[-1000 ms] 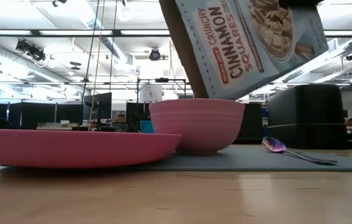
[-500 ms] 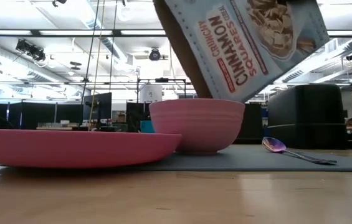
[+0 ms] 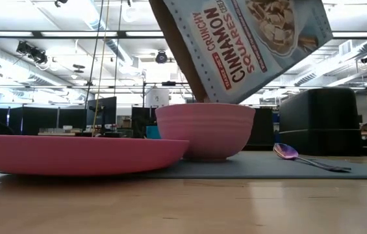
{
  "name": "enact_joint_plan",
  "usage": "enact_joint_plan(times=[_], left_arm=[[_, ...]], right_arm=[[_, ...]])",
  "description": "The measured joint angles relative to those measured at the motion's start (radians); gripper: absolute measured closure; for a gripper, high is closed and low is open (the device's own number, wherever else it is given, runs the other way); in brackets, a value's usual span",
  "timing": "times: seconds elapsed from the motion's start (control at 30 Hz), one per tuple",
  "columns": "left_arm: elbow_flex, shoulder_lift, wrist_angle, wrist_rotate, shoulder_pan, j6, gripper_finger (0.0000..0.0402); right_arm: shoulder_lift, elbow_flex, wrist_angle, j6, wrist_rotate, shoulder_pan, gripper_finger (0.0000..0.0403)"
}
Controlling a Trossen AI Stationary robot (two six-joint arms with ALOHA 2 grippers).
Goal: Arrange a breakfast setting
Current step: Pour the cereal from the blue cereal box into the pink bowl
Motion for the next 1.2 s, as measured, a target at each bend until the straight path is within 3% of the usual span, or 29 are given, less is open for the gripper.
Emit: enact_joint_plan(times=[0.4, 0.7, 1.2], left_arm=[[0.000, 0.000, 0.007, -0.003, 0.002, 0.000, 0.0226], [0.000, 0.000, 0.015, -0.003, 0.000, 0.000, 0.0226], [0.000, 0.000, 0.049, -0.003, 0.000, 0.015, 0.0226]], right_arm=[[0.041, 0.026, -0.004, 0.021, 0.054, 0.038, 0.0276], [0.048, 0.115, -0.110, 0.070, 0.122, 0.084, 0.0276], [0.020, 0.114, -0.170, 0.134, 0.184, 0.170, 0.0276]])
